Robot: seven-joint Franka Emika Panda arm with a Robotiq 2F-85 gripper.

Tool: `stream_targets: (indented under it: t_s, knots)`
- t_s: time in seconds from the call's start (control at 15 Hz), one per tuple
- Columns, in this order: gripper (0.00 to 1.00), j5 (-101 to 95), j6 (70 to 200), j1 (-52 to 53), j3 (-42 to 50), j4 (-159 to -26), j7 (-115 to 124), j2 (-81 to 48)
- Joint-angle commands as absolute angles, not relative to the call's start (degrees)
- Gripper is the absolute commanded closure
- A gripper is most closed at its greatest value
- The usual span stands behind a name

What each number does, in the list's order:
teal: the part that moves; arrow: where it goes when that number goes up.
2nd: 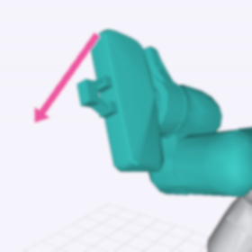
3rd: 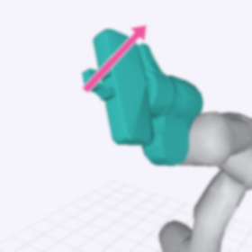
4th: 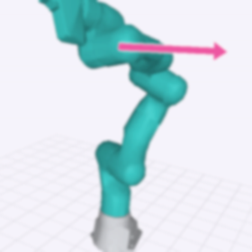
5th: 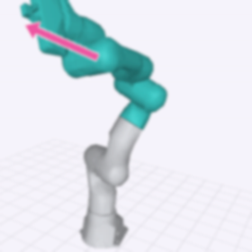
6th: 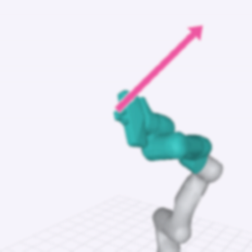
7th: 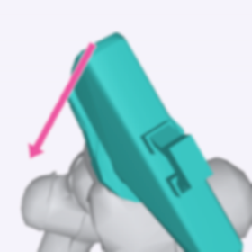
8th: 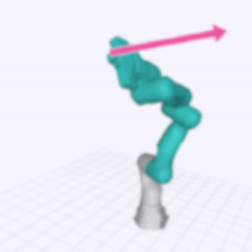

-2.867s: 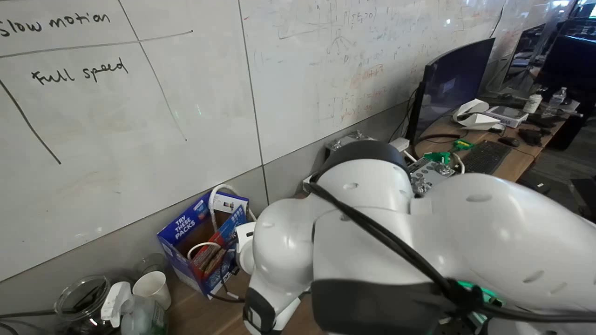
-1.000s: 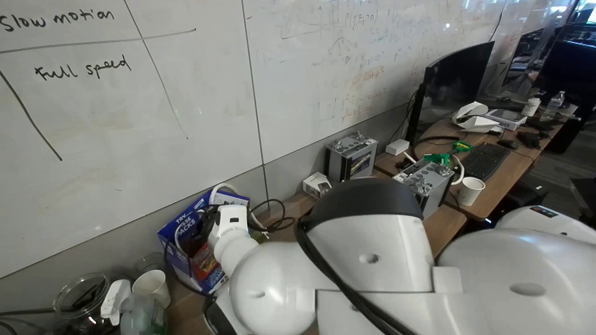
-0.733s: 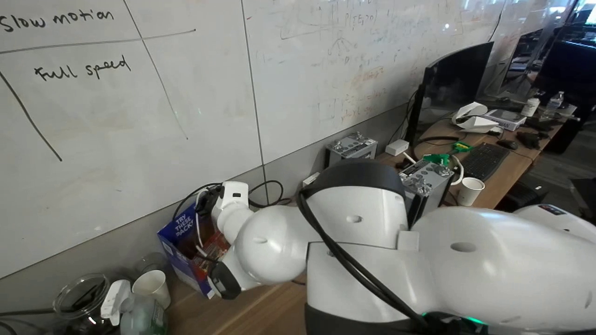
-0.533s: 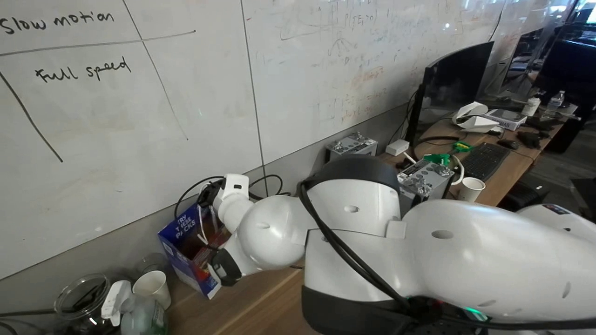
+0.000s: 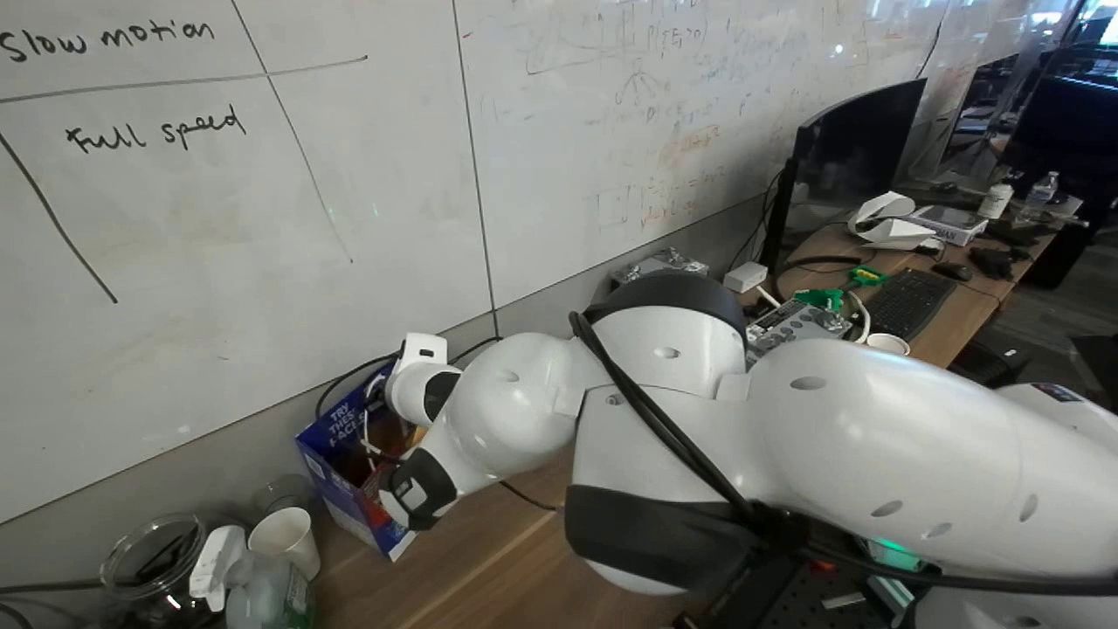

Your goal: Put the strings in the blue box

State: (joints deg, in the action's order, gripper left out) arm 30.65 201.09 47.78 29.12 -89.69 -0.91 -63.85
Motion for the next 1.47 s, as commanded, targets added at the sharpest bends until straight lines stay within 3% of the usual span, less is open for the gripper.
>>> stream_targets:
  t_s: [0.0,0.6,1.07,1.4]
  knots:
    - [0.71,28.58,195.66,44.79,26.98,-88.1,-1.01,-61.76]
    - [0.03,29.89,192.42,45.16,28.64,-90.96,-1.61,-59.44]
    - [0.0,28.83,190.52,46.85,31.39,-99.52,-4.64,-53.09]
    - [0.0,26.29,190.38,44.88,29.68,-111.2,-10.82,-40.82]
